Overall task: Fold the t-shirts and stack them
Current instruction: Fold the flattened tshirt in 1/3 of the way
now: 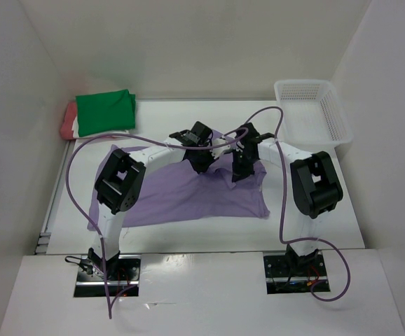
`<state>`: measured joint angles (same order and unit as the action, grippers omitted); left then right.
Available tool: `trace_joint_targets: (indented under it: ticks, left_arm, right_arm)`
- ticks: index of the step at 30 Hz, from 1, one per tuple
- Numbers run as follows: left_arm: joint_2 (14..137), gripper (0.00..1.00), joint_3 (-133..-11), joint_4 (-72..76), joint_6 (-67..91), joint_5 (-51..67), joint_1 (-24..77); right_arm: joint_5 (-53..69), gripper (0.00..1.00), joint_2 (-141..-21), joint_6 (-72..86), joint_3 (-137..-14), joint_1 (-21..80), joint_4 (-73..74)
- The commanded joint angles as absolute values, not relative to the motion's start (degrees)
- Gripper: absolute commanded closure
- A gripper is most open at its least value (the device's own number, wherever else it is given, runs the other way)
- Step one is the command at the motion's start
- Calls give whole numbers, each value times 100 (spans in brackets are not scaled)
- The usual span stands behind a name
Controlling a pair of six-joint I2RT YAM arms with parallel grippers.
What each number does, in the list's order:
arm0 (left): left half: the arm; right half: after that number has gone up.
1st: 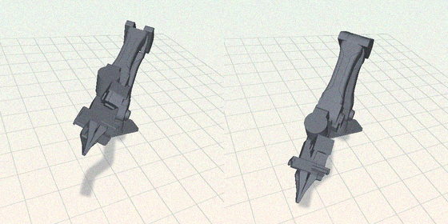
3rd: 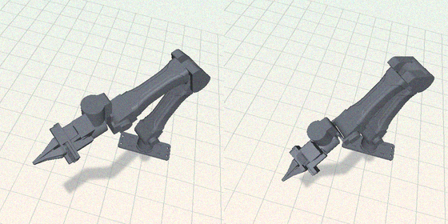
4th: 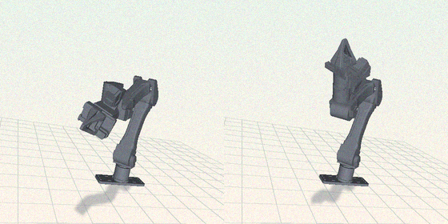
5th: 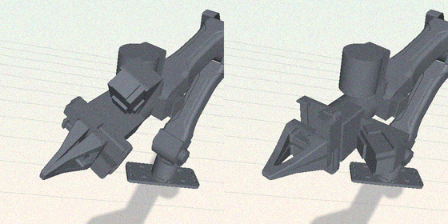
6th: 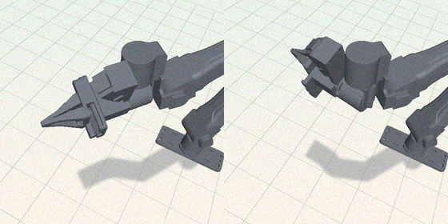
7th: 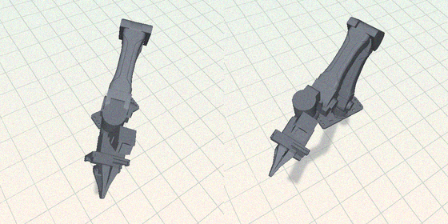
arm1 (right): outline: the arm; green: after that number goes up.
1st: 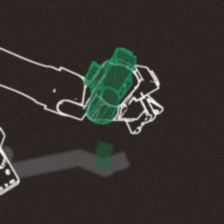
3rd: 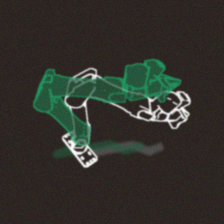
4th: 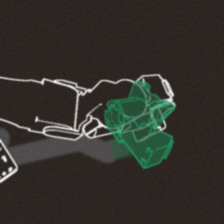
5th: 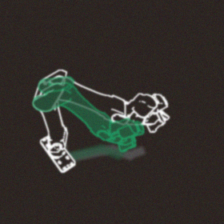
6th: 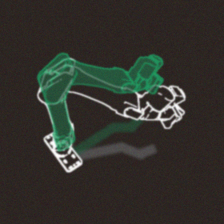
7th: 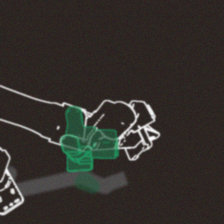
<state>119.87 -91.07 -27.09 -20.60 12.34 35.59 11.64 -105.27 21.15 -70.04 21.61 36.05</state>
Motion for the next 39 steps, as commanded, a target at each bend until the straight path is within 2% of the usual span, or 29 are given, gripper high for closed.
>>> trace_joint_targets:
  ticks: [1, 12, 19, 26, 33, 36, 37, 39]
  left_arm:
    - [12023, 89, -9062, -2751, -1969, 1389, 3516]
    - [12023, 83, -9009, -2699, -1671, 1336, 3516]
    - [12076, 79, -9009, -2698, -1617, 1275, 3516]
    - [12076, 79, -9009, -2698, -1433, 1003, 3516]
    - [12076, 79, -9009, -2698, -1380, 1002, 3516]
    - [12076, 78, -9009, -2698, -1380, 1002, 3516]
    - [12076, 78, -9009, -2698, -1380, 1002, 3516]
    - [12076, 78, -9009, -2698, -1380, 836, 3516]
  right_arm:
    - [1055, 100, -10441, 1996, -7259, 2101, 3586]
    - [-631, 100, -10872, 1477, -8463, 2048, 3946]
    - [-694, 100, -11285, 1406, -8709, 2048, 3754]
    - [-1264, 100, -11460, 1459, -8920, 2101, 3480]
    - [-1257, 99, -11785, 1406, -9175, 2153, 3059]
    - [-1204, 86, -11900, 1345, -9246, 2267, 3111]
    - [-1204, 76, -11900, 1345, -9246, 2268, 3111]
    - [-1317, 71, -11900, 1345, -9246, 2268, 3111]
